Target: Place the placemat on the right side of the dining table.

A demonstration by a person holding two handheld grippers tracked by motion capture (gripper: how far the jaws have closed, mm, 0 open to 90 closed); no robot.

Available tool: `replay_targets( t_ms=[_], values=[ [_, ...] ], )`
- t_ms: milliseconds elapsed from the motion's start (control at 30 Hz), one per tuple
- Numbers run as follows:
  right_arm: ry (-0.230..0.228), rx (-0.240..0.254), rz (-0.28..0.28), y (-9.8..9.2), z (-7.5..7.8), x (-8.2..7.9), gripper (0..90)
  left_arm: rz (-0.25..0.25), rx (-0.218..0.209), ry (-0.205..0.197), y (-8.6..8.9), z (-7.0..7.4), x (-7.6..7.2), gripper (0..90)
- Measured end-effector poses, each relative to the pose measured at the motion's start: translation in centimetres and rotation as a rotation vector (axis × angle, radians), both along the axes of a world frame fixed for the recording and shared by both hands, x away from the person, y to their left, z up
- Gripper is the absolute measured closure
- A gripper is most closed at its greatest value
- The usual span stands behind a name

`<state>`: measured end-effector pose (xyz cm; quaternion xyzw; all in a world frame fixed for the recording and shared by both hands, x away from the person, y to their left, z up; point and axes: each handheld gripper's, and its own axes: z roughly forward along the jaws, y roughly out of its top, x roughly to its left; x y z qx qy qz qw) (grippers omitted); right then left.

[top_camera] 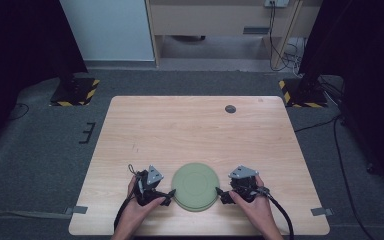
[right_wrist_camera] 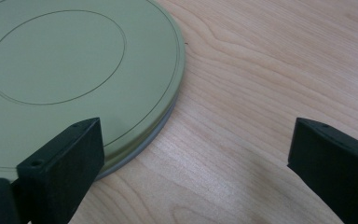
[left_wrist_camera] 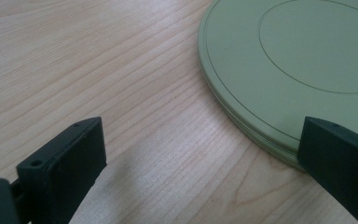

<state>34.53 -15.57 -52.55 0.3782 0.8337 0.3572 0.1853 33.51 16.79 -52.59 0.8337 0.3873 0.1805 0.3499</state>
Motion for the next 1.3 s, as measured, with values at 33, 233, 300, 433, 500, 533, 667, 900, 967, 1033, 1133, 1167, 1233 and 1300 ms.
replay_targets(
  t_ms=[33, 233, 300, 433, 500, 533, 667, 900, 967, 1033, 1133, 1167, 1233, 1300],
  values=[
    [0.0, 0.0, 0.0, 0.0, 0.0, 0.0, 2.5, 0.0, 0.0, 0.0, 0.0, 0.0, 0.0, 0.7],
    [-0.01, -0.005, -0.029, 0.14, -0.06, 0.26, 0.8, 0.027, -0.003, -0.017, -0.19, 0.09, 0.3, 0.9],
    [-0.013, -0.006, -0.034, 0.17, -0.06, 0.27, 1.1, 0.027, -0.005, -0.018, -0.18, 0.1, 0.3, 1.5],
    [-0.006, -0.001, -0.032, 0.1, -0.07, 0.22, 2.7, 0.019, -0.01, -0.018, -0.12, 0.12, 0.11, 3.2],
    [0.004, 0.003, -0.033, 0.06, -0.04, 0.17, 4.1, 0.019, -0.01, -0.021, -0.18, 0.1, 0.03, 3.5],
    [0.001, 0.008, -0.033, 0.06, -0.07, 0.12, 4.7, 0.022, -0.007, -0.022, -0.19, 0.09, 0.06, 3.4],
    [-0.008, 0.022, -0.043, -0.06, -0.26, 0.06, 2.8, 0.03, -0.009, -0.012, -0.17, 0.03, 0.36, 0.4],
    [-0.042, 0.009, -0.075, 0.13, -0.32, 0.24, 2.1, 0.042, -0.007, -0.026, -0.3, 0.0, 0.53, 0.4],
    [-0.034, 0.015, -0.077, 0.11, -0.3, 0.25, 3.5, 0.034, -0.012, -0.02, -0.23, 0.05, 0.48, 1.7],
    [-0.025, 0.022, -0.07, 0.05, -0.24, 0.19, 5.8, 0.033, -0.016, -0.017, -0.2, 0.06, 0.41, 3.0],
    [-0.012, 0.027, -0.056, 0.09, -0.18, 0.03, 6.4, 0.016, -0.011, -0.014, -0.28, 0.1, 0.03, 2.9],
    [-0.012, 0.025, -0.055, 0.11, -0.17, -0.02, 6.4, 0.013, -0.008, -0.014, -0.37, 0.07, 0.0, 2.9],
    [-0.011, 0.024, -0.056, 0.14, -0.19, -0.04, 6.3, 0.02, 0.004, -0.023, -0.55, 0.04, 0.02, 2.2],
    [-0.016, 0.021, -0.058, 0.16, -0.21, -0.02, 5.1, 0.023, 0.002, -0.02, -0.53, 0.01, 0.12, 1.2]
  ],
)
